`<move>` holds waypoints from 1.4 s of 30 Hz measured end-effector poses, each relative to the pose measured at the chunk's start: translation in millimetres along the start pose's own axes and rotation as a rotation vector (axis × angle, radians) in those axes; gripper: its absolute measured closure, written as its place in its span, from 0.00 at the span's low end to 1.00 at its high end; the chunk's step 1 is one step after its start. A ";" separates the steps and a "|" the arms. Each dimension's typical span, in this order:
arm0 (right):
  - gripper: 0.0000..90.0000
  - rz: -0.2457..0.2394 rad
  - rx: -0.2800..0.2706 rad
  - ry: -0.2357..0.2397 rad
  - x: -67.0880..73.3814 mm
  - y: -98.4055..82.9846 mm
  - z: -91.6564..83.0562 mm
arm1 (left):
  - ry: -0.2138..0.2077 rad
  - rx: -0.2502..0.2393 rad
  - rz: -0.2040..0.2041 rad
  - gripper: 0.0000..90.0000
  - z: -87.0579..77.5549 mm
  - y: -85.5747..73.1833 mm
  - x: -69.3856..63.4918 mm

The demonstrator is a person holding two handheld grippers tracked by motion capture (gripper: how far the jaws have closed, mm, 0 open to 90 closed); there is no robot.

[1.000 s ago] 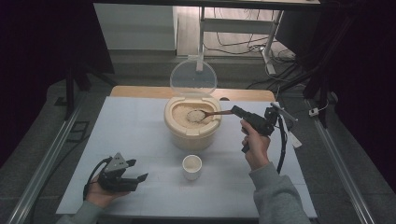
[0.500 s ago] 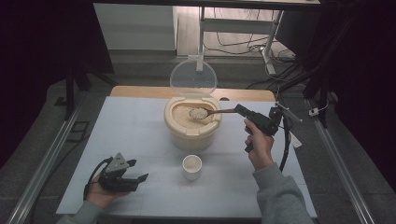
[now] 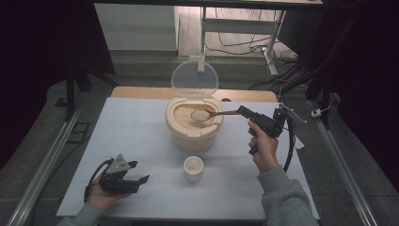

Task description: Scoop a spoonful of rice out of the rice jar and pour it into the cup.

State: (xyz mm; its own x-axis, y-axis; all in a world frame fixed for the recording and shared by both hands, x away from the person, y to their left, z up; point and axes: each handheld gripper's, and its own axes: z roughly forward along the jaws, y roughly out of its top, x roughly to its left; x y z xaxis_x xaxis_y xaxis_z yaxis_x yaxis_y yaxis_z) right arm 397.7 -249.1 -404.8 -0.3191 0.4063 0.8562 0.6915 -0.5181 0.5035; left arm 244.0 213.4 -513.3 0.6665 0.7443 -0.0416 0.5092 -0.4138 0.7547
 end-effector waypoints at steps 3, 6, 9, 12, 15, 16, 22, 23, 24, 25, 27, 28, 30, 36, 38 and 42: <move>0.93 0.001 0.002 0.009 1.4 -0.8 -1.7 | 0.000 0.000 0.000 0.31 0.1 0.0 0.0; 0.93 -0.003 0.017 0.020 3.3 -2.0 -3.9 | 0.001 0.000 -0.001 0.31 0.0 0.0 0.2; 0.93 -0.007 0.023 0.026 5.1 -3.8 -6.0 | 0.001 0.000 -0.001 0.31 -0.1 0.0 0.1; 0.93 -0.007 0.031 0.034 6.0 -5.1 -9.6 | 0.001 0.000 -0.001 0.31 0.0 0.0 0.1; 0.93 -0.006 0.032 0.038 6.1 -6.4 -13.7 | 0.002 0.000 -0.001 0.31 0.1 0.0 0.2; 0.93 -0.009 0.037 0.040 5.7 -6.8 -15.6 | 0.002 0.001 -0.001 0.31 0.1 0.0 0.2; 0.93 0.001 0.056 0.051 4.0 -11.9 -26.2 | 0.005 0.000 -0.004 0.31 0.0 0.0 0.2; 0.93 0.003 0.057 0.051 3.8 -13.1 -27.8 | 0.006 0.000 -0.004 0.31 0.0 0.1 0.4; 0.93 0.000 0.062 0.054 3.2 -14.3 -29.5 | 0.006 0.000 -0.004 0.31 0.0 0.1 0.4; 0.93 0.001 0.077 0.054 2.6 -16.8 -32.8 | 0.006 0.000 -0.004 0.31 0.0 0.1 0.4; 0.93 0.001 0.081 0.052 1.9 -18.2 -33.9 | 0.006 0.000 -0.004 0.31 0.1 0.1 0.6; 0.93 0.001 0.086 0.054 1.1 -19.6 -35.0 | 0.006 0.000 -0.004 0.31 0.2 0.1 0.7; 0.93 0.003 0.094 0.056 -0.4 -21.9 -37.1 | 0.007 0.000 -0.006 0.31 0.0 0.0 0.9; 0.93 0.003 0.137 0.049 -4.0 -30.6 -41.3 | 0.008 0.001 -0.008 0.31 -0.3 -0.4 0.8; 0.93 -0.001 0.150 0.048 -4.5 -33.9 -41.7 | 0.008 0.001 -0.008 0.31 -0.4 -0.7 0.6; 0.93 0.002 0.172 0.046 -6.1 -40.4 -42.2 | 0.008 0.001 -0.011 0.31 -0.7 -1.3 1.3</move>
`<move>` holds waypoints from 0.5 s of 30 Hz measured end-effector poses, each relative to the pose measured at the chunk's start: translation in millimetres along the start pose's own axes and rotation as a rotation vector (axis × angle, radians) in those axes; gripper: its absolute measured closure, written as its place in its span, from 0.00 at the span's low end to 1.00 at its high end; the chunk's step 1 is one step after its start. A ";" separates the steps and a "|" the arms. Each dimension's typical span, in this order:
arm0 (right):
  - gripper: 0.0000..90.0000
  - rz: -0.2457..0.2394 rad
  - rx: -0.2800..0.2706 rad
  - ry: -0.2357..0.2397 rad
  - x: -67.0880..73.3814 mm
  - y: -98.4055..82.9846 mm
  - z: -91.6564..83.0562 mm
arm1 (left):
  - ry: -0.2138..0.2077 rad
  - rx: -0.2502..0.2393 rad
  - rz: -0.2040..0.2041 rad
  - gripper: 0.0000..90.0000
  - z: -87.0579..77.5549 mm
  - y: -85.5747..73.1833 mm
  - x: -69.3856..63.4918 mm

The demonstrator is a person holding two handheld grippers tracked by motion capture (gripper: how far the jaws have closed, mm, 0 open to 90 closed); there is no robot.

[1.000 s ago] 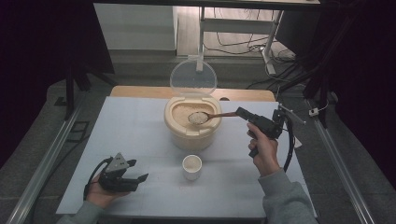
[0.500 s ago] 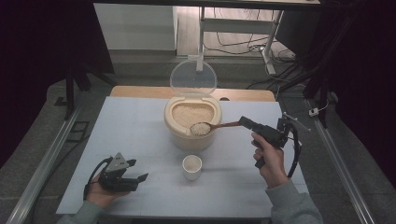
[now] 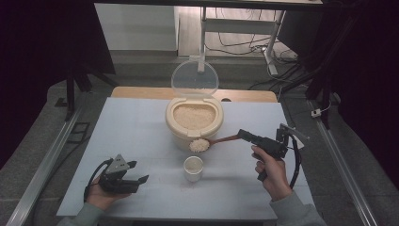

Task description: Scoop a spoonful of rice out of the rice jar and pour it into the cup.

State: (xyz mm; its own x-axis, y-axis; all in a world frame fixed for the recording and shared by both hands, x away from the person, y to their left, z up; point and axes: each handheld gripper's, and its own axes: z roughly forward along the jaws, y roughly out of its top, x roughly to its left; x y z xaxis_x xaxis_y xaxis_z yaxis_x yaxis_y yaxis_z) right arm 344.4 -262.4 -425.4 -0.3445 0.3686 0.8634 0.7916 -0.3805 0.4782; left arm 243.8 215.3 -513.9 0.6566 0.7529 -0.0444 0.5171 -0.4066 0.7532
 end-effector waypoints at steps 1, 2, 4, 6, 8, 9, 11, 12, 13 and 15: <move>0.93 0.001 0.006 0.000 -0.8 -1.6 0.1 | 0.000 0.000 0.000 0.31 0.1 -0.1 0.0; 0.93 0.002 0.013 -0.001 -1.8 -3.0 0.2 | -0.001 0.001 0.001 0.31 0.1 -0.1 0.1; 0.93 0.005 0.020 -0.002 -4.0 -5.3 0.1 | 0.000 0.000 0.001 0.31 -0.1 -0.2 -0.2; 0.93 0.004 0.025 -0.010 -6.8 -7.0 0.0 | 0.000 -0.001 0.001 0.31 -0.4 -0.2 -0.1; 0.93 0.003 0.030 -0.019 -10.1 -8.6 0.0 | 0.001 -0.002 0.000 0.31 -0.6 -0.2 -0.1; 0.93 0.005 0.034 -0.023 -11.4 -9.3 -0.1 | 0.001 -0.002 0.000 0.31 -0.5 -0.2 -0.1; 0.93 0.004 0.038 -0.030 -14.1 -10.8 0.3 | 0.001 0.000 0.000 0.31 -0.3 -0.2 0.0; 0.93 -0.003 0.047 -0.036 -15.0 -11.2 0.7 | 0.001 0.000 0.001 0.31 -0.1 -0.2 -0.1; 0.93 -0.014 0.055 -0.045 -15.8 -11.6 1.3 | 0.001 0.001 0.002 0.31 0.0 -0.1 -0.2; 0.93 -0.030 0.065 -0.064 -17.0 -12.7 3.4 | 0.001 0.002 0.002 0.31 0.1 -0.2 -0.4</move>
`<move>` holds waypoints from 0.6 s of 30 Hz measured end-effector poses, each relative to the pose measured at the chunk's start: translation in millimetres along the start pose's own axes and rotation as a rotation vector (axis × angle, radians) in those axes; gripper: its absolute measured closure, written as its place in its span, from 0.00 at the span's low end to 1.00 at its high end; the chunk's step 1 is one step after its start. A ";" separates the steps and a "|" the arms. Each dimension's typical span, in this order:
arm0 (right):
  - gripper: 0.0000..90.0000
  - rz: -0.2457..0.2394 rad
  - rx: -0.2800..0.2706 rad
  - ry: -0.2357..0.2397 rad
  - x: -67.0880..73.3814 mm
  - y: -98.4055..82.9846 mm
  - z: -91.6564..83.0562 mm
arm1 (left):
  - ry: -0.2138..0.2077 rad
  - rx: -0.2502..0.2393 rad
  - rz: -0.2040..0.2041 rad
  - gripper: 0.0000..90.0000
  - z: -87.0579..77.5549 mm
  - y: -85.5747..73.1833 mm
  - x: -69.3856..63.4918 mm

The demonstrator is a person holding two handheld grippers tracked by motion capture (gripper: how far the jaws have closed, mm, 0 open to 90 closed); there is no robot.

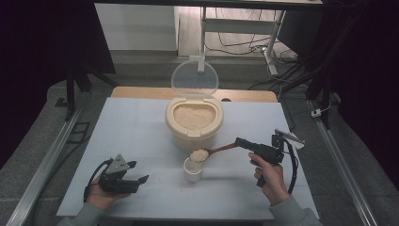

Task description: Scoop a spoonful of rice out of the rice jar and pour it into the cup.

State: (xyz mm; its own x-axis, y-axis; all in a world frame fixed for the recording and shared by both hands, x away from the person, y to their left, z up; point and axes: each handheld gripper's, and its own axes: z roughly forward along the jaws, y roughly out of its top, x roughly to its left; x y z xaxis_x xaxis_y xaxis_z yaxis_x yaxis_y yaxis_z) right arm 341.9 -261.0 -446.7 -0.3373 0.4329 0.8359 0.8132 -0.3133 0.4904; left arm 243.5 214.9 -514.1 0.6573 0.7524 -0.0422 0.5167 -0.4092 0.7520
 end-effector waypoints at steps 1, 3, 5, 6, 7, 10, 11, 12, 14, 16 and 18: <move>0.93 -0.001 0.006 -0.003 -0.5 -0.4 1.5 | 0.000 0.000 0.000 0.31 0.0 0.0 0.0; 0.93 -0.005 0.015 -0.010 -1.5 -1.1 4.5 | 0.000 -0.001 0.000 0.31 -0.1 -0.1 0.2; 0.93 -0.014 0.022 -0.020 -1.6 -1.4 7.4 | 0.000 -0.001 0.000 0.31 -0.2 -0.2 0.4; 0.93 -0.021 0.024 -0.025 -1.2 -1.4 8.6 | 0.000 -0.001 0.001 0.31 -0.2 -0.3 0.5; 0.93 -0.031 0.025 -0.033 -0.5 -1.4 9.6 | 0.000 -0.001 0.001 0.31 -0.2 -0.4 0.6; 0.93 -0.072 0.034 -0.048 3.0 -1.6 11.9 | 0.000 -0.001 0.001 0.31 -0.2 -0.5 0.7; 0.93 -0.085 0.035 -0.052 4.8 -1.8 12.3 | -0.001 0.000 0.000 0.31 -0.2 -0.5 0.7; 0.93 -0.101 0.037 -0.057 6.5 -2.0 12.7 | -0.001 0.000 0.001 0.31 -0.1 -0.5 0.7; 0.93 -0.132 0.036 -0.067 9.6 -2.0 13.3 | 0.000 0.000 0.001 0.31 -0.1 -0.4 0.6; 0.93 -0.150 0.037 -0.073 12.4 -1.6 13.6 | 0.000 0.000 0.002 0.31 -0.2 -0.4 0.4; 0.93 -0.166 0.042 -0.080 15.2 -1.2 14.3 | 0.000 0.000 0.002 0.31 -0.1 -0.3 0.3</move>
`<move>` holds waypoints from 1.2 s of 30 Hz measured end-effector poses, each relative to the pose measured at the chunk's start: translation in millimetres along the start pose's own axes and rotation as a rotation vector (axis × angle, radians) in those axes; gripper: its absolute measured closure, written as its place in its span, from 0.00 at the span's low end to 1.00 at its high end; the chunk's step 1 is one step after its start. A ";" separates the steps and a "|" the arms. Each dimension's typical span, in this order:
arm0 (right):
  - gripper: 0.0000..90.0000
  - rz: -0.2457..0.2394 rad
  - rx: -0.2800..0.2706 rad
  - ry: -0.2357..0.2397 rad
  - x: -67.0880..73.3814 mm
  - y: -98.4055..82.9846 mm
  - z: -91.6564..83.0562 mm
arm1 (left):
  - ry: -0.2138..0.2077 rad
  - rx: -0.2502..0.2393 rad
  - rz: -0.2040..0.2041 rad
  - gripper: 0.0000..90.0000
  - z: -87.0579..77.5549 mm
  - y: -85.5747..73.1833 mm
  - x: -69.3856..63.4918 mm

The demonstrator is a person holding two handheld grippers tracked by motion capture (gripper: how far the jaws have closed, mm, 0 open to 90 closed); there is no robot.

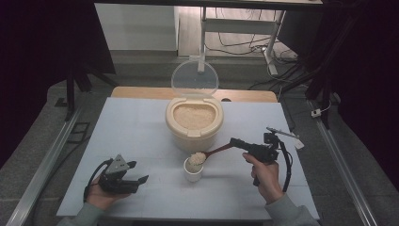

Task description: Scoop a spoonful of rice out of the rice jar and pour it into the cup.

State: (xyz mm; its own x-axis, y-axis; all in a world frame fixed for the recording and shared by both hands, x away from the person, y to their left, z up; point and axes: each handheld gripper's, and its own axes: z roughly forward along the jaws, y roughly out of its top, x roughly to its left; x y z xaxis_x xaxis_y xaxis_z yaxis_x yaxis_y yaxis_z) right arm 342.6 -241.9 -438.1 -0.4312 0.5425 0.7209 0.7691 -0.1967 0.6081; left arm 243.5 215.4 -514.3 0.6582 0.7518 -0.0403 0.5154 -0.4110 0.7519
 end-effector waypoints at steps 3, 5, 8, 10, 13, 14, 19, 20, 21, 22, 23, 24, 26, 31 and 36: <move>0.93 -0.037 0.008 -0.017 5.2 0.9 1.3 | 0.000 0.001 0.001 0.31 0.2 0.0 -0.1; 0.93 -0.057 0.009 -0.023 8.5 1.7 2.1 | 0.000 0.001 0.001 0.31 0.2 0.0 -0.1; 0.93 -0.079 0.008 -0.023 13.2 2.6 3.6 | -0.001 0.000 0.001 0.31 0.1 -0.1 -0.1; 0.93 -0.091 0.011 -0.023 16.4 2.9 4.3 | 0.000 -0.001 0.000 0.31 -0.1 -0.1 0.0; 0.93 -0.122 0.010 -0.028 20.9 2.9 4.8 | 0.000 -0.001 0.000 0.31 -0.2 -0.1 0.0; 0.93 -0.135 0.007 -0.030 22.4 2.9 4.8 | 0.000 -0.001 0.001 0.31 -0.2 -0.1 0.0; 0.93 -0.201 0.004 -0.036 27.9 2.2 3.1 | 0.000 -0.001 0.001 0.31 -0.1 -0.1 -0.1; 0.93 -0.214 0.004 -0.039 28.7 1.8 2.7 | 0.000 -0.001 0.001 0.31 -0.1 -0.1 -0.1; 0.93 -0.227 0.001 -0.042 29.5 1.5 2.2 | 0.001 0.000 0.002 0.31 0.0 -0.1 -0.1; 0.93 -0.241 -0.001 -0.040 30.1 1.3 1.8 | 0.001 0.000 0.001 0.31 0.0 0.0 -0.2; 0.93 -0.253 -0.002 -0.037 30.8 1.3 1.3 | 0.001 0.000 0.002 0.31 0.0 0.0 -0.3; 0.93 -0.269 -0.009 -0.030 31.5 1.2 1.1 | 0.001 -0.001 0.002 0.31 -0.1 0.1 -0.4; 0.93 -0.308 -0.010 -0.036 34.9 0.9 0.3 | 0.002 -0.001 0.002 0.31 -0.3 0.2 -0.4; 0.93 -0.411 -0.021 -0.032 44.1 -0.9 -2.5 | 0.002 -0.003 0.001 0.31 -0.3 0.1 -0.2; 0.93 -0.514 -0.024 -0.044 51.2 -3.6 -4.3 | 0.002 -0.002 0.001 0.31 -0.4 0.0 -0.1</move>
State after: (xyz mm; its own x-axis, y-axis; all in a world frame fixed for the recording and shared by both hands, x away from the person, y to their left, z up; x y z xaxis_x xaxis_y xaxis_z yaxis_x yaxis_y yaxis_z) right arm 315.7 -216.9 -401.9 -0.7300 0.6078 0.3125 0.4519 0.0864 0.8879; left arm 243.2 215.5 -514.0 0.6572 0.7527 -0.0383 0.5137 -0.4102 0.7536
